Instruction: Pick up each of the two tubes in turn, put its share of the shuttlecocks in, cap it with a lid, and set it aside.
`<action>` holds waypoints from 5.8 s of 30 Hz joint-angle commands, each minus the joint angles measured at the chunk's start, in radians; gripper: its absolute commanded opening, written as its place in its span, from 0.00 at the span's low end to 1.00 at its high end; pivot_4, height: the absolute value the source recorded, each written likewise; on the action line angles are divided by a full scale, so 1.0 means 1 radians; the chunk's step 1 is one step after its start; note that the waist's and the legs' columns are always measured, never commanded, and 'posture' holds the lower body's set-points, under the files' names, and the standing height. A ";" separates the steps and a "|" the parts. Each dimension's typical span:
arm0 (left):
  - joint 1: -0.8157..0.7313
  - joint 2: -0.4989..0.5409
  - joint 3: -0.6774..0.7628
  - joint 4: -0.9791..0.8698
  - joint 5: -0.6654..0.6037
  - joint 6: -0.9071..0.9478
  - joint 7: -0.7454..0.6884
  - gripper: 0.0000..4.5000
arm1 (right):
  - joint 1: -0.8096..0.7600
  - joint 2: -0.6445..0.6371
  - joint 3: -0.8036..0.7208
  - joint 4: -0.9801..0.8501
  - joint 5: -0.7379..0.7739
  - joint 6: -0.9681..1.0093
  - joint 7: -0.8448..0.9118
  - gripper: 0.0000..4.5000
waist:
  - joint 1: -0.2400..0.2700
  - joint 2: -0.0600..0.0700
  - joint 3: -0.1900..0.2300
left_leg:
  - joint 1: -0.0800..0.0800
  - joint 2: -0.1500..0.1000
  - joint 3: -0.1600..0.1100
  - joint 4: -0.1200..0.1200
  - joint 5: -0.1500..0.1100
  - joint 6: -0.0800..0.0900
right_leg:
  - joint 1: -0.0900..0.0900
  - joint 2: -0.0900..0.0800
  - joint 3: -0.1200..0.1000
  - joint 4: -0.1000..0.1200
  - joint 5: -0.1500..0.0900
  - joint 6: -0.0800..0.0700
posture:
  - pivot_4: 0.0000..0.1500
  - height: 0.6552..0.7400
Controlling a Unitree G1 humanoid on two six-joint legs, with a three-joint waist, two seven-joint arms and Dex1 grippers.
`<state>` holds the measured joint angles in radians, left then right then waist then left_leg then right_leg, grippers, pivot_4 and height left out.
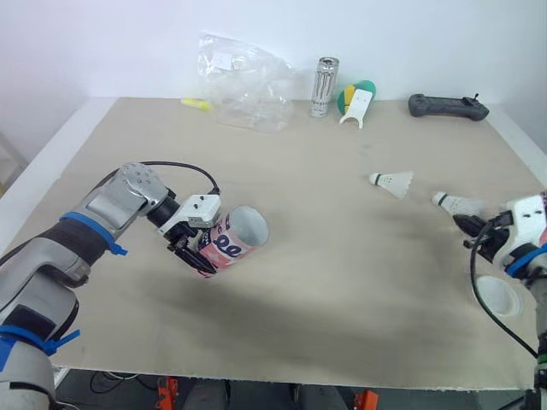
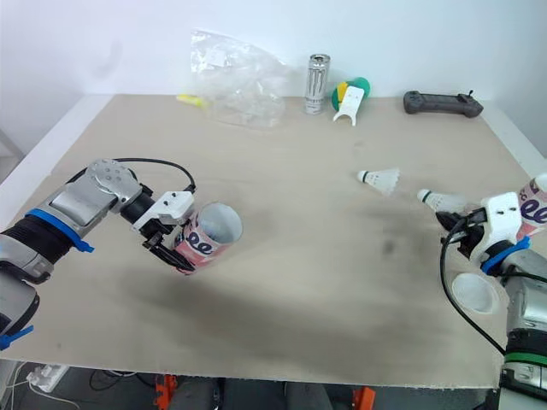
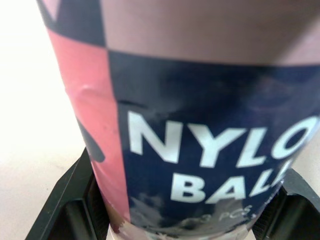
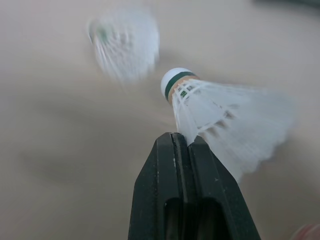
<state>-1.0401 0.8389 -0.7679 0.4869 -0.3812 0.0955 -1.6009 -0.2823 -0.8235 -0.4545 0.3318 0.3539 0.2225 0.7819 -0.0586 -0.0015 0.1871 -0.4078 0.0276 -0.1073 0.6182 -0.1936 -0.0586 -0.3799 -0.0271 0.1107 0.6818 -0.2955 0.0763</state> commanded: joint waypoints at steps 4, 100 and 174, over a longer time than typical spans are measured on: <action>0.028 -0.009 -0.033 -0.022 0.002 0.007 -0.014 0.71 | 0.050 -0.085 -0.008 -0.638 0.247 0.209 0.073 0.01 | -0.005 0.003 -0.001 | 0.000 0.001 0.000 0.000 0.000 0.000 | 0.000 0.001 0.000 0.001 -0.002 0.003 | 1.00 1.00; 0.112 0.019 0.048 -0.102 0.021 0.064 -0.014 0.71 | -0.547 0.138 0.309 0.591 -0.252 -0.257 -0.027 0.02 | -0.019 -0.002 0.000 | 0.002 0.000 -0.002 0.000 0.000 0.000 | 0.006 0.000 -0.003 0.001 -0.002 -0.004 | 1.00 1.00; 0.090 -0.004 0.042 -0.098 0.033 0.069 -0.014 0.71 | -0.456 0.102 0.557 -0.790 0.236 0.434 0.264 0.42 | -0.009 -0.001 0.001 | 0.000 0.001 -0.003 0.000 0.000 0.000 | 0.006 0.001 -0.005 0.001 -0.007 0.002 | 1.00 1.00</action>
<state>-0.9617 0.8457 -0.6785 0.4072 -0.3606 0.1583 -1.6095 -0.7278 -0.7331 0.1111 -0.4385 0.5811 0.6533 1.0663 -0.0673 -0.0029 0.1878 -0.4076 0.0290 -0.1103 0.6183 -0.1940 -0.0585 -0.3741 -0.0256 0.1054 0.6824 -0.3026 0.0780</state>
